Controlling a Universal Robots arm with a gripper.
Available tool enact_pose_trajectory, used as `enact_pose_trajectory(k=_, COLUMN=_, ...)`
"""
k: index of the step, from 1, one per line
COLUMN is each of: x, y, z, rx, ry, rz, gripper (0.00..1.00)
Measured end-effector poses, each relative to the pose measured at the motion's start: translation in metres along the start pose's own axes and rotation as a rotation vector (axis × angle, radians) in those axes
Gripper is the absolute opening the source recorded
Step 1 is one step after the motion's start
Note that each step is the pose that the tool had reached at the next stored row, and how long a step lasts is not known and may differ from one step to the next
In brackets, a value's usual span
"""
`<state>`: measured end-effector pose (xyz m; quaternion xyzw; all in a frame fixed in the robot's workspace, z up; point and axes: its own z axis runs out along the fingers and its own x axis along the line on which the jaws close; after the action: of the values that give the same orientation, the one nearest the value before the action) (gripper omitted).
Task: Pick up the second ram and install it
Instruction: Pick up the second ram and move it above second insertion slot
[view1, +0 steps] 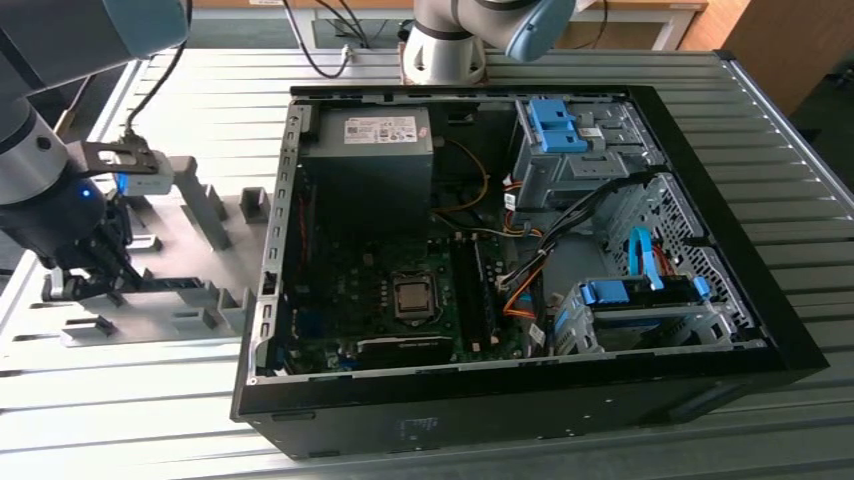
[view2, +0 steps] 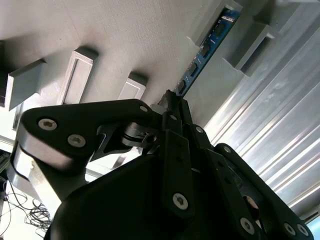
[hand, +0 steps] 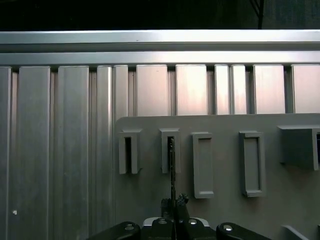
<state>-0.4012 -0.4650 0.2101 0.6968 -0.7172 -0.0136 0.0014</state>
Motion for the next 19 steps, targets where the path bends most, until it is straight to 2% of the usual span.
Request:
enact_pose_trajectory(k=15, x=-0.0003, y=0.0004, z=-0.0188, rx=-0.0001, ry=0.0000, rz=0.000, gripper=0.14)
enact_pose_trajectory(k=19, x=-0.0004, y=0.0004, z=-0.0202, rx=0.0002, ry=-0.0002, rz=0.000, gripper=0.14)
